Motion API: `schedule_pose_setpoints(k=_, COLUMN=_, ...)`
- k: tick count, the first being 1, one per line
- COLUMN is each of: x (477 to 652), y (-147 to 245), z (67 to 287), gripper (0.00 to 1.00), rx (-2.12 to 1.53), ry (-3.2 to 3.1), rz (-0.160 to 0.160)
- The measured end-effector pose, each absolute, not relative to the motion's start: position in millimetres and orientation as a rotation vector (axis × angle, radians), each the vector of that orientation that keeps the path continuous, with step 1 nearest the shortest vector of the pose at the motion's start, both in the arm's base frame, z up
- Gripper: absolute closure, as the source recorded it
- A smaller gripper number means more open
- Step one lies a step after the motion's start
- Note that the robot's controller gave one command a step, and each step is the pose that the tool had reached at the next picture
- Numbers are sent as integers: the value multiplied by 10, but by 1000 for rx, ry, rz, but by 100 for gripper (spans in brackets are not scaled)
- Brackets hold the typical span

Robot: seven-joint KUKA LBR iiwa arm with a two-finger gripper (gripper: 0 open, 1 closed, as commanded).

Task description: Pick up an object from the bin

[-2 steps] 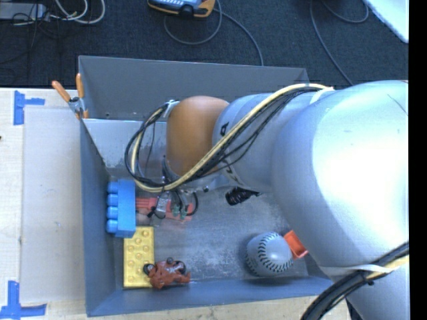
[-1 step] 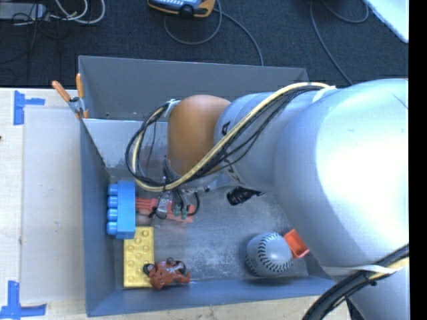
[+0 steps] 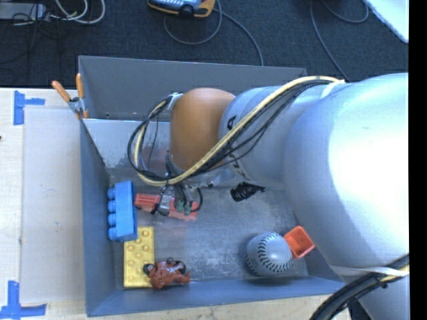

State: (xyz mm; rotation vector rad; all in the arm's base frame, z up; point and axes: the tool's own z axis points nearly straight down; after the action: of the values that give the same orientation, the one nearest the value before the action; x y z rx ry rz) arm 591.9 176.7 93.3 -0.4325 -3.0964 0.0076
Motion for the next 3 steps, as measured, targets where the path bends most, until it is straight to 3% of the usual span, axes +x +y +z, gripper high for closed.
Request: schedule_pose_setpoints(k=3, x=5935, y=1769, z=1229, gripper=100, rx=-434, ry=-3101, rz=4)
